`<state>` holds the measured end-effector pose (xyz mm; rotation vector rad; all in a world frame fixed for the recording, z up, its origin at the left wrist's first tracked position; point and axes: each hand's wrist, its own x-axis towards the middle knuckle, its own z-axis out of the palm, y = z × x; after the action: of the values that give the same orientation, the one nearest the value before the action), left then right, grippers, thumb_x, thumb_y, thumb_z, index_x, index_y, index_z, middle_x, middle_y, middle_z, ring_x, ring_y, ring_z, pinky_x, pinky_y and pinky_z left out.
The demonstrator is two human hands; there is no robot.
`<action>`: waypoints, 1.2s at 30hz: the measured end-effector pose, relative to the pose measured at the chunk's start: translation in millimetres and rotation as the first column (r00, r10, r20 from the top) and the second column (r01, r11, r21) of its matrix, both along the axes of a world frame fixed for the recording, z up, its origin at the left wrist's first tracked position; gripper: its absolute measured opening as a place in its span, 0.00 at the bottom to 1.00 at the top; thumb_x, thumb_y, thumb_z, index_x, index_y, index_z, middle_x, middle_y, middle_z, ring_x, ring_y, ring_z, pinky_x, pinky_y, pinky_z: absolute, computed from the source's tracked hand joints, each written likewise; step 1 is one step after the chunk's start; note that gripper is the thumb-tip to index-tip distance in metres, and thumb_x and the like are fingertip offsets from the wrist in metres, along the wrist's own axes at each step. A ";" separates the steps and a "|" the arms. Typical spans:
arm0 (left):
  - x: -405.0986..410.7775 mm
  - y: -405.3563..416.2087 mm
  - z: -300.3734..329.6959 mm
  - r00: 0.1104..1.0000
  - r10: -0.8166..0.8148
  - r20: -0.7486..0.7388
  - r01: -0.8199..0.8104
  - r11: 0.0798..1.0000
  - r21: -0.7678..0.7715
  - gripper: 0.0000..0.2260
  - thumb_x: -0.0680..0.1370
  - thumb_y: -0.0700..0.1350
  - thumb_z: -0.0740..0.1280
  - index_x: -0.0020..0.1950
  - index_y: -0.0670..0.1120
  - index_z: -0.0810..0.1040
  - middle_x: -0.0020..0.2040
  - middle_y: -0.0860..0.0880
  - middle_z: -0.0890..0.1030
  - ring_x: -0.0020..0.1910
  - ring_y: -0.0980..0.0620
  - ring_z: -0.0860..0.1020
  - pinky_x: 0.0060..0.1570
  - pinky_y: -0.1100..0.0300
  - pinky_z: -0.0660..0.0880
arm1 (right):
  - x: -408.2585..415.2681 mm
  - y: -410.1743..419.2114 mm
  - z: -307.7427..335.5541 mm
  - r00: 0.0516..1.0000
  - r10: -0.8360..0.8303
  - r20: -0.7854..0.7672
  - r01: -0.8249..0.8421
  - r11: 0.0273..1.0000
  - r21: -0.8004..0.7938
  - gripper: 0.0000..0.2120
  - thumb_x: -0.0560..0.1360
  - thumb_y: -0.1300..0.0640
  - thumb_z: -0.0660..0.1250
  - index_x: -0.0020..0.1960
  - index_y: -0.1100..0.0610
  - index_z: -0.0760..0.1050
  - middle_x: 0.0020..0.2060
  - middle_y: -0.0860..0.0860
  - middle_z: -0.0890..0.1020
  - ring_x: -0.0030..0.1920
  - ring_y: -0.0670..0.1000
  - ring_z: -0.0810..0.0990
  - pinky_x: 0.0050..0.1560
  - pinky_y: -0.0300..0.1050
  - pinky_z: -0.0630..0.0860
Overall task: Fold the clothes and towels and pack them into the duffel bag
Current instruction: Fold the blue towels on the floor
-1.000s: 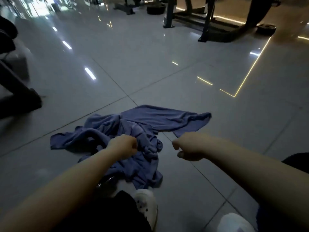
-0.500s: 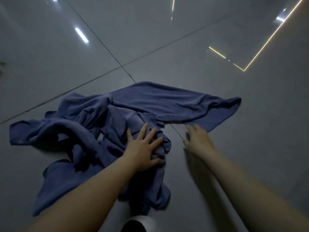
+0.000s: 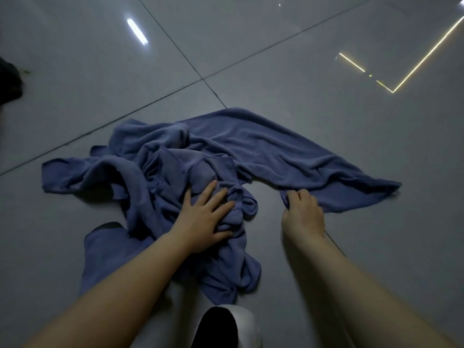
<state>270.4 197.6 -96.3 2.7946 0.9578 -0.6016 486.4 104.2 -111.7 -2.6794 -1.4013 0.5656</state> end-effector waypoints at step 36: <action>-142.8 -6.9 32.5 0.253 0.904 0.344 -0.850 0.378 -0.368 0.12 0.78 0.54 0.64 0.59 0.54 0.80 0.71 0.46 0.60 0.69 0.43 0.59 0.68 0.57 0.58 | -259.3 -13.1 29.1 0.750 0.300 -0.589 -0.261 0.953 0.153 0.53 0.64 0.40 0.76 0.76 0.55 0.48 0.75 0.52 0.54 0.75 0.53 0.54 0.72 0.49 0.60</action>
<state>127.6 190.8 -63.8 1.6050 1.9654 0.2590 227.1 91.1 -82.6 -1.9430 -1.5625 1.2513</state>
